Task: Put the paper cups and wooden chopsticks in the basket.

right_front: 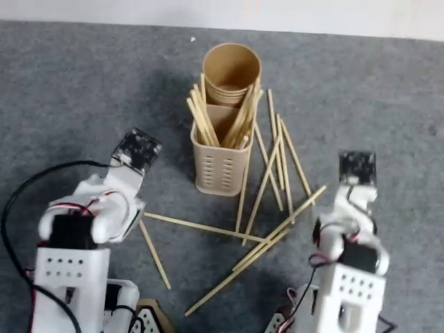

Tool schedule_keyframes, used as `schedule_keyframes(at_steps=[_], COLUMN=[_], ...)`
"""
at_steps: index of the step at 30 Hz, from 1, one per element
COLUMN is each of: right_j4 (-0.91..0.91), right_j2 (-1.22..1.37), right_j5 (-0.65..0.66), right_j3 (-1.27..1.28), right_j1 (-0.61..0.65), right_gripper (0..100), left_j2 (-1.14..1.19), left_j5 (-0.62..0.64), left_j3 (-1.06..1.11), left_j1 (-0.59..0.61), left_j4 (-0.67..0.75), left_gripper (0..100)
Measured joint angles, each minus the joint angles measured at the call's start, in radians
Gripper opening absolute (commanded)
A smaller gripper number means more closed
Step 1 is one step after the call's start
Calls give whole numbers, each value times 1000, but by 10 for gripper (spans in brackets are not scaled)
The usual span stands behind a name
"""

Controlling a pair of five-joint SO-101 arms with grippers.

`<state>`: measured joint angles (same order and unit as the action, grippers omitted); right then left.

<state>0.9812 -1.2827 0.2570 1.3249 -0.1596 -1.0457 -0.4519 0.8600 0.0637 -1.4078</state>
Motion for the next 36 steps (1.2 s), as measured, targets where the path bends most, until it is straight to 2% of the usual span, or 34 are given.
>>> schedule_keyframes(at_steps=[3, 6, 10, 14, 19, 26, 32, 36], right_j4=[2, 68, 114, 75, 71, 71, 71, 68], right_j2=[-198, -410, -512, -509, -535, -537, -537, -537], right_j5=[26, 37, 51, 51, 51, 26, 26, 26], right_j3=[149, 261, 321, 328, 342, 342, 342, 342], right_j1=[-9, -29, -35, -37, -37, -37, -37, -37], right_gripper=[44, 44, 44, 44, 44, 44, 44, 44], left_j2=[-2, -2, 46, 221, 503, 818, 933, 962], left_j5=[-212, -396, -529, -644, -666, -669, -658, -605], left_j3=[-66, -81, -83, -58, -18, -18, -20, -54], left_j1=[2, 20, 124, 187, 160, 31, -20, -31], left_j4=[-181, -264, -281, -212, 40, 250, 365, 404], left_gripper=[152, 171, 249, 236, 237, 235, 235, 235])
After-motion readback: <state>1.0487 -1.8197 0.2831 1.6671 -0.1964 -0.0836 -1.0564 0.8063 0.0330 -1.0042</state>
